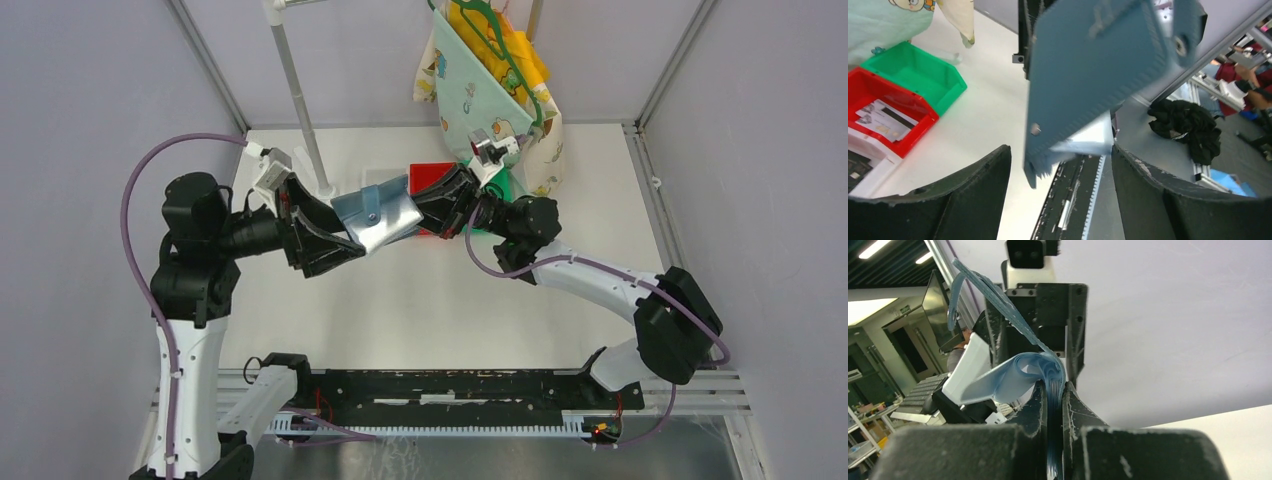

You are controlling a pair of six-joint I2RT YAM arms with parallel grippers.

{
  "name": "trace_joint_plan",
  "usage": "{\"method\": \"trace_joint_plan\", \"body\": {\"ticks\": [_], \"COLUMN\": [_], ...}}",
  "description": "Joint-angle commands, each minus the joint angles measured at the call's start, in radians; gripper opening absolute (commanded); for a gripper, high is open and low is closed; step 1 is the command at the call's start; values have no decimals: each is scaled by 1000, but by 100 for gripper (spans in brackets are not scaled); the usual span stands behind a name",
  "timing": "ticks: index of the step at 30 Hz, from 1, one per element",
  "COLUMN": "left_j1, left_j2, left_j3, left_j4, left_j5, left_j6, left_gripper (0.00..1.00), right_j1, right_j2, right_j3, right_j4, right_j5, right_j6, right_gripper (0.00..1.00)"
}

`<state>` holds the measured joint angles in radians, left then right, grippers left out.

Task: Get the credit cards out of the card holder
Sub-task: Open the card holder at the center of the board.

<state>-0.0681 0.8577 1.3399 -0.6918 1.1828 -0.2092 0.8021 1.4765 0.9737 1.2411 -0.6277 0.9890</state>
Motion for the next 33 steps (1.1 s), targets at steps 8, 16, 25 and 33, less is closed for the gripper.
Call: {"method": "trace_joint_plan", "body": {"ticks": [8, 16, 25, 33], "left_j1": [-2, -2, -1, -1], "left_j2": [-48, -138, -150, -150], "left_j3": [112, -23, -52, -94], "left_j4": [-150, 119, 155, 222], "left_j5": [-61, -235, -285, -284], "left_j6": [505, 395, 372, 241], "left_gripper": [70, 52, 38, 31], "right_j1": [-36, 20, 65, 99], "right_j2": [-60, -45, -27, -8], "right_j3": [51, 130, 196, 201], "right_j4": [-42, -228, -355, -391], "right_j5": [-6, -42, -60, -58], "right_j6": [107, 25, -30, -52], "right_gripper": [0, 0, 0, 0]}}
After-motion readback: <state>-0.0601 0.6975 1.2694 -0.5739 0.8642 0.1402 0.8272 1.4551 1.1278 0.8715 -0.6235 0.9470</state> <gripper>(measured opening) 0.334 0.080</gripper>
